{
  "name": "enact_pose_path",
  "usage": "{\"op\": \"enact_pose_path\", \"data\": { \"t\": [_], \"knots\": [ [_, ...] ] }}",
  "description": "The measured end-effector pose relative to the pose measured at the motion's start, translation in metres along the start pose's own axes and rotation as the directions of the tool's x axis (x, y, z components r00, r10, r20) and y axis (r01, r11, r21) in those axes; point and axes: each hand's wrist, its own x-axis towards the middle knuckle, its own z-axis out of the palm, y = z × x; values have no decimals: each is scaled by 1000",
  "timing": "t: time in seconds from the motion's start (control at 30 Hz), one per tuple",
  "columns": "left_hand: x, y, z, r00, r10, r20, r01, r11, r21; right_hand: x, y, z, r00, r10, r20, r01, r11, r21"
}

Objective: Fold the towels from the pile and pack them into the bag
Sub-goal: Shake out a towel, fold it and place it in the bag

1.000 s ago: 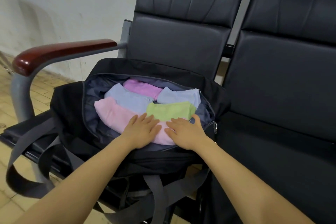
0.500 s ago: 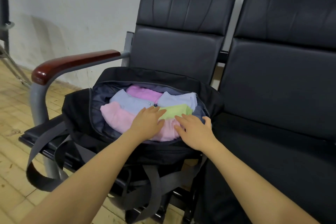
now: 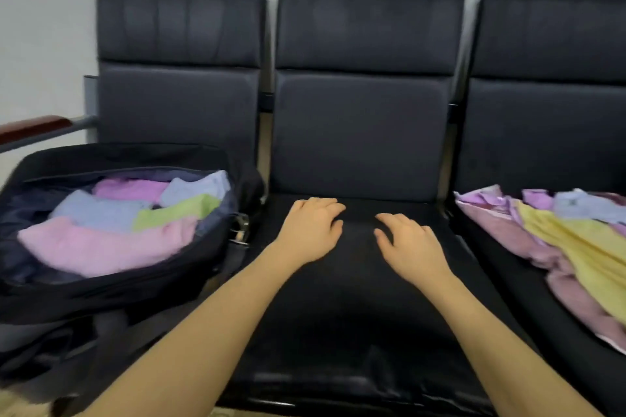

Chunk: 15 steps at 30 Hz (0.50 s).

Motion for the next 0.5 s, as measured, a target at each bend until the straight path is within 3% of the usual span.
{"op": "enact_pose_path", "data": {
  "t": [0.23, 0.37, 0.5],
  "knots": [
    [64, 151, 59, 979, 195, 52, -184, 968, -173, -43, 154, -39, 949, 288, -129, -285, 957, 45],
    [88, 224, 100, 953, 269, 137, -226, 937, -266, -70, 222, -53, 867, 475, -149, -489, 869, -78],
    [104, 283, 137, 913, 352, 205, -278, 907, -316, -100, 276, -56, 812, 564, -151, -582, 766, -274]
  ]
}}
